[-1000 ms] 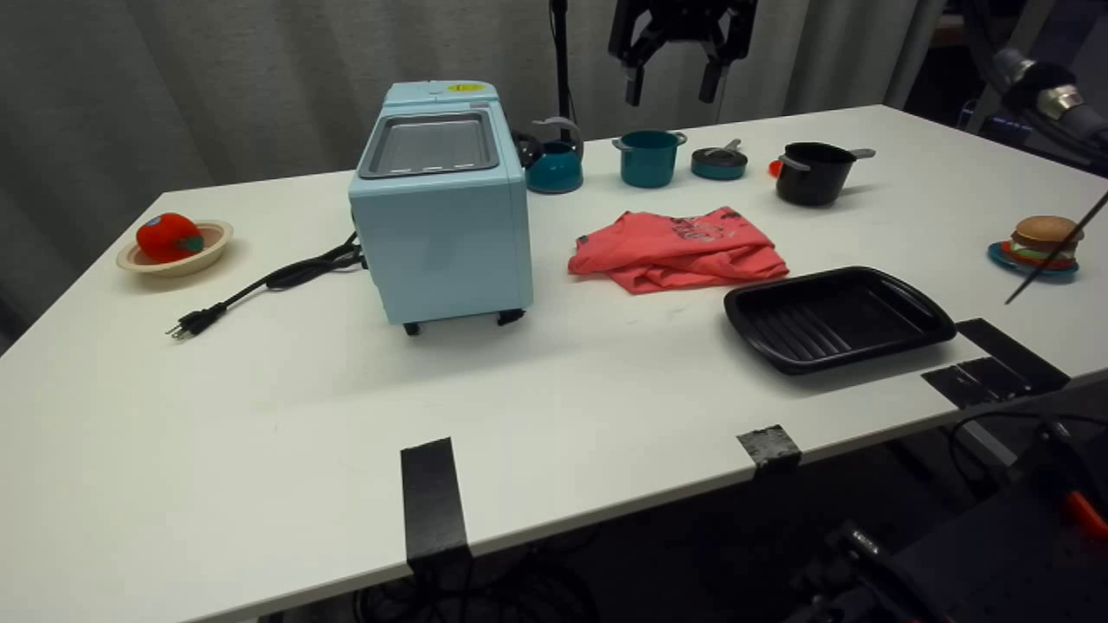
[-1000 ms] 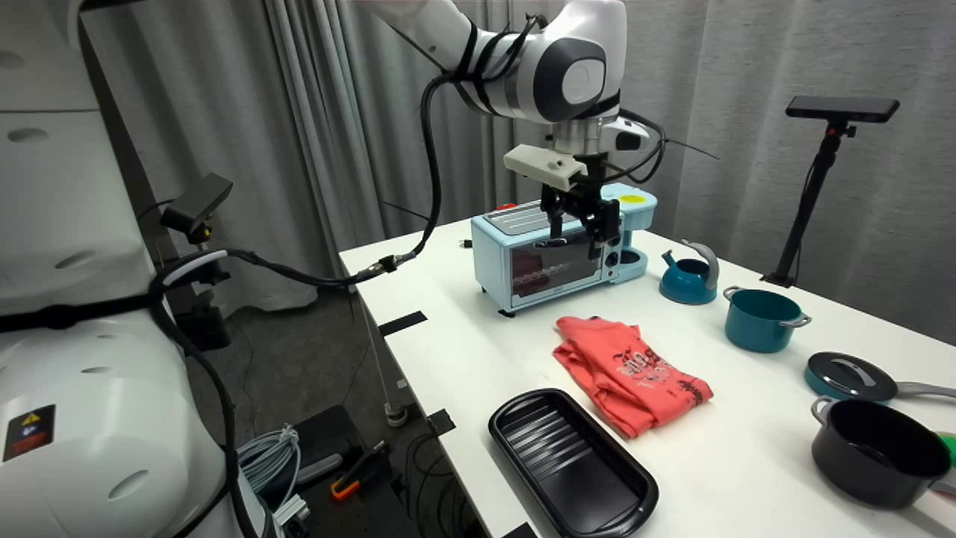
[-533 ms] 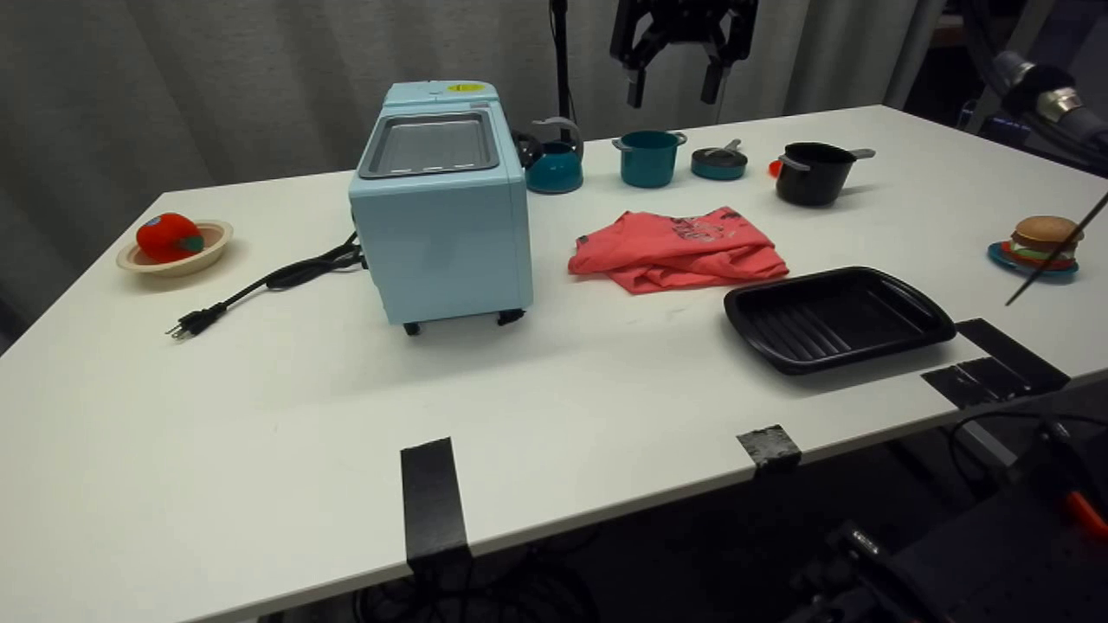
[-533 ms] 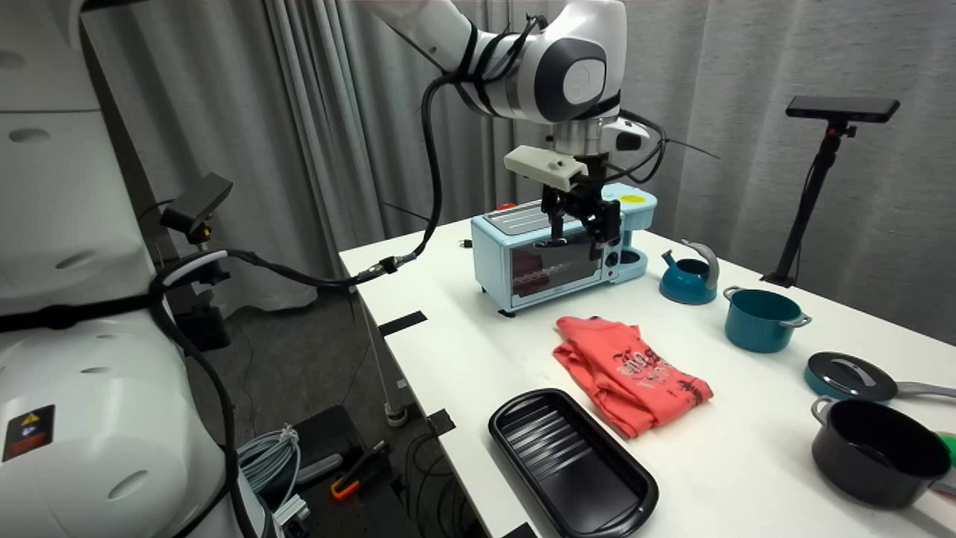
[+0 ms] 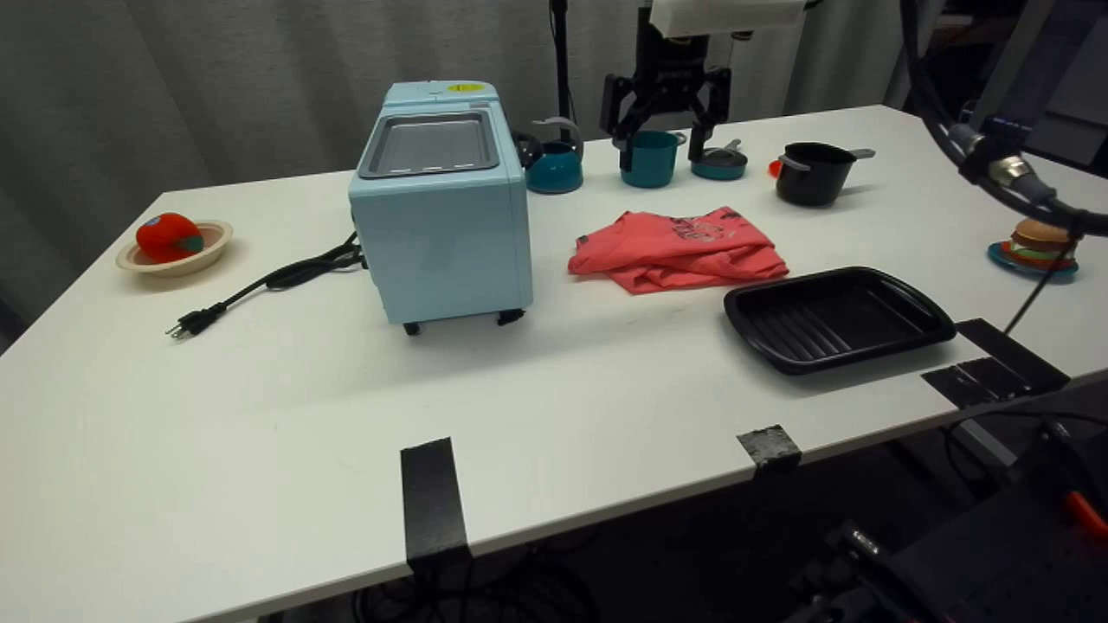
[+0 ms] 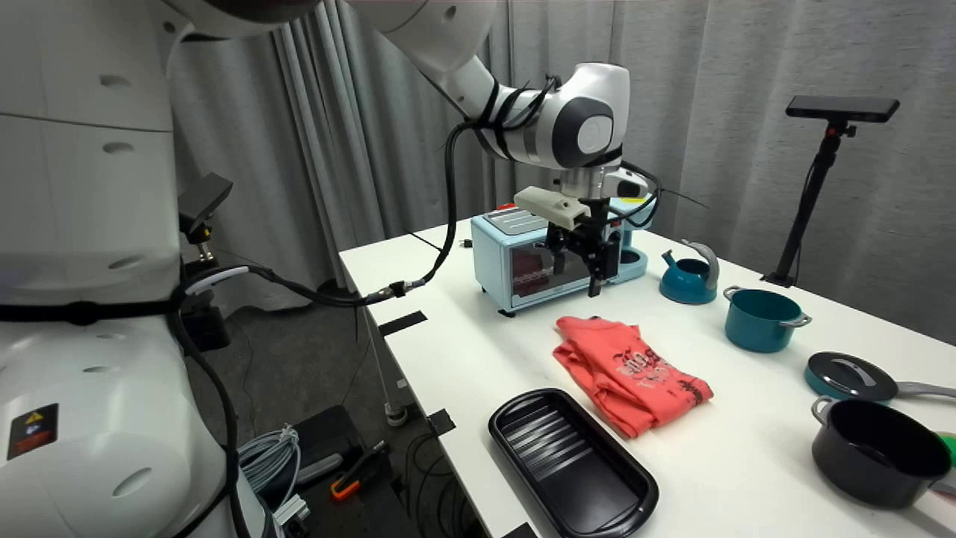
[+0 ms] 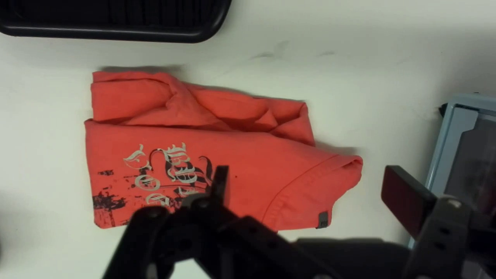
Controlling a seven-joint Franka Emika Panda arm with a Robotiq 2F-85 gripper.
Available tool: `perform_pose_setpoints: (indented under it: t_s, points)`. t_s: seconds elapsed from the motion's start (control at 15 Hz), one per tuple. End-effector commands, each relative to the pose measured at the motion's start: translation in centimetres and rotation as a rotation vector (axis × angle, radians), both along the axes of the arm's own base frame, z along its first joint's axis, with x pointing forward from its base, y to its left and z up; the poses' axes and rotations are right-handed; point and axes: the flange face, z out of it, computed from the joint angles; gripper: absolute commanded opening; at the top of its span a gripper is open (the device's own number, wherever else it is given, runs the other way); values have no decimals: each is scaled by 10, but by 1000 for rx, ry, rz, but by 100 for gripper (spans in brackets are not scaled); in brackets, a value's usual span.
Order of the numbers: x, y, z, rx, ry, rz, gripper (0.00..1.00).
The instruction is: Unfold the orange shirt
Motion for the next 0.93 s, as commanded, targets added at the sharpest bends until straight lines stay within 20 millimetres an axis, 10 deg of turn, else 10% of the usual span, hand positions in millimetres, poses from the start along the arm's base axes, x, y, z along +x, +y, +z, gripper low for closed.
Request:
perform_pose_setpoints:
  t_s: [0.0,0.87]
  points:
    - [27,15,-19,-8,-9,-8,100]
    - [81,52,-76,-39,-24,-16,100]
